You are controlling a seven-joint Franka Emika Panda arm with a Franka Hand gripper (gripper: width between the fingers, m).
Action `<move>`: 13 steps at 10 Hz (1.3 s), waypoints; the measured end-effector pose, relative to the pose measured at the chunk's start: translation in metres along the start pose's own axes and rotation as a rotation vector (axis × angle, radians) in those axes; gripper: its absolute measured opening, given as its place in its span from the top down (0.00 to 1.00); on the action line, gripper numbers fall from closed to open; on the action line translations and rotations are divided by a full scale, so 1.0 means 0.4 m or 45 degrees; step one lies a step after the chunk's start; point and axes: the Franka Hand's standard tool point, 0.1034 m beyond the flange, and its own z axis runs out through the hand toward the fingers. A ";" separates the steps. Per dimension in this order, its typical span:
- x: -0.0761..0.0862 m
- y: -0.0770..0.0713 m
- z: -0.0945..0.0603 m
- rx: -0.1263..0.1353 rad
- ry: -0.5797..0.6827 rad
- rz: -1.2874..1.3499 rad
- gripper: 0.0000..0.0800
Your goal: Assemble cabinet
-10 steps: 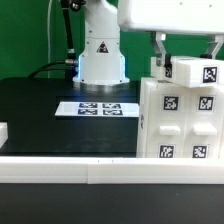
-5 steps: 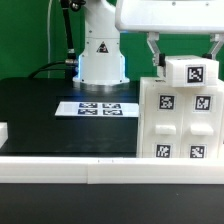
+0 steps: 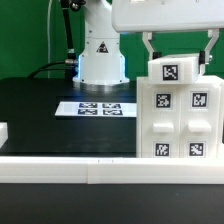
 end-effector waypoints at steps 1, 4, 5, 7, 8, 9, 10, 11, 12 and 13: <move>-0.014 -0.001 -0.002 0.003 -0.012 0.176 0.31; -0.033 -0.011 0.001 0.012 -0.025 0.487 0.31; -0.034 -0.012 0.000 0.014 -0.031 0.554 0.31; -0.034 -0.011 0.000 0.018 -0.054 0.745 0.31; -0.032 -0.012 0.001 0.022 -0.071 0.848 0.31; -0.032 -0.012 0.001 0.027 -0.085 0.933 0.31; -0.031 -0.013 0.002 0.023 -0.089 0.986 0.31; -0.030 -0.014 0.003 0.023 -0.098 1.091 0.31; -0.028 -0.016 0.004 0.019 -0.109 1.193 0.31; -0.025 -0.018 0.004 0.010 -0.110 1.298 0.31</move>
Offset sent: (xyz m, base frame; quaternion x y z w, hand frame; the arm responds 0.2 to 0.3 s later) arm -0.0059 0.0073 -0.0091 0.0123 0.0056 0.2512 0.9678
